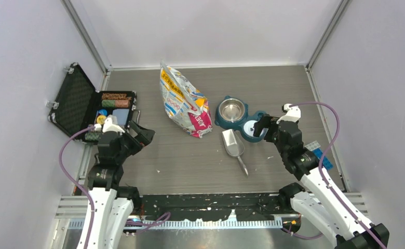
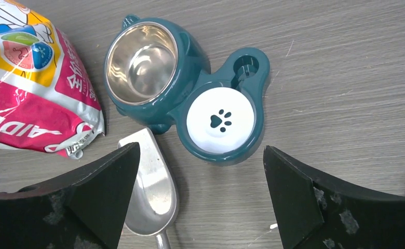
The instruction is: Serve the pet food
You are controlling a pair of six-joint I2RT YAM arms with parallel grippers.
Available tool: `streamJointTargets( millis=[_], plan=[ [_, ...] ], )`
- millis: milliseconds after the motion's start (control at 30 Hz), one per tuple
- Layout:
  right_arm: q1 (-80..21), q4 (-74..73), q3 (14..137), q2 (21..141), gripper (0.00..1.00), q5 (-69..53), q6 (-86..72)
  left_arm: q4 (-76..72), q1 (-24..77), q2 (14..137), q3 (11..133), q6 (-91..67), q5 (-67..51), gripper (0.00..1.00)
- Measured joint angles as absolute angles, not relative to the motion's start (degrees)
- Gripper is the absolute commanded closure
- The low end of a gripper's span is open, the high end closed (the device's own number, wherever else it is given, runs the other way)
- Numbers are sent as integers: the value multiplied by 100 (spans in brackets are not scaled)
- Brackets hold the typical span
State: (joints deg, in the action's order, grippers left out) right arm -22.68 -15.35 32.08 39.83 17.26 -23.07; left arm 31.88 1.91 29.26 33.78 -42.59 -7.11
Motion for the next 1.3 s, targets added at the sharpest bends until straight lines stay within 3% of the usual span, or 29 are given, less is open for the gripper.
streamJointTargets(
  millis=[267, 367, 500, 600, 800, 933, 1300],
  plan=[
    [-2265, -425, 2869, 4174, 2, 703, -2274, 2877, 226, 2987, 3378, -4230, -954, 1],
    [-2412, -1, 3094, 4786, 3, -233, -2158, 2722, 231, 3131, 3358, -4198, -1048, 1],
    [-3409, 239, 4200, 6040, 3, -687, -1726, 2552, 231, 3229, 3284, -4163, -1094, 1],
    [-4108, 517, 5168, 6908, 1, -609, -1354, 2523, 239, 3234, 3256, -4152, -1120, 1],
    [-4781, 611, 6930, 8621, 15, 226, -919, 2425, 252, 3048, 3116, -4150, -1160, 1],
    [-5081, 541, 7540, 9424, 17, 1098, -705, 2423, 252, 2884, 3048, -4150, -1157, 1],
    [-5227, 99, 8300, 9942, 18, 1968, -276, 2416, 252, 2989, 3227, -4180, -1116, 1]
  ],
)
